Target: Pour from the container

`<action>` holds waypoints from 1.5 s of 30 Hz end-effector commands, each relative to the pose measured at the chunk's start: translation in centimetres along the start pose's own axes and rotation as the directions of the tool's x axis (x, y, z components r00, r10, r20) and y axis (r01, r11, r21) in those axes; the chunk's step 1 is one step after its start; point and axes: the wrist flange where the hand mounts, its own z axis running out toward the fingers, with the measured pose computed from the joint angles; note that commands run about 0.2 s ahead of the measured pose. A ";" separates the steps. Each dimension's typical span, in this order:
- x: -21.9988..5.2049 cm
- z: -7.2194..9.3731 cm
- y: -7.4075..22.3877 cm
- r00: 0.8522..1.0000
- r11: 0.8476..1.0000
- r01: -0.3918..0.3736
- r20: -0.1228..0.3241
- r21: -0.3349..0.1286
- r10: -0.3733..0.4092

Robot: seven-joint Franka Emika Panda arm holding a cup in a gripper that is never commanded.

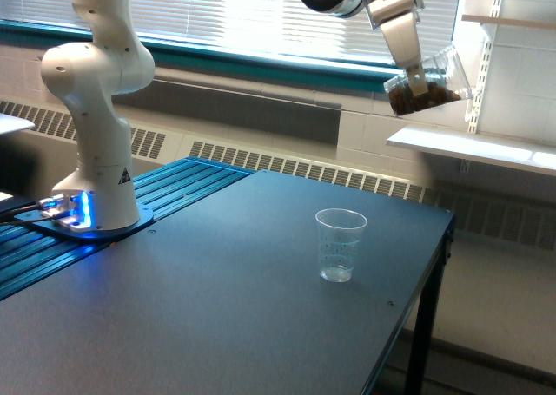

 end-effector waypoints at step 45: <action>-1.2 -1.1 7.2 0.993 0.992 0.110 -0.035 -0.055 -0.112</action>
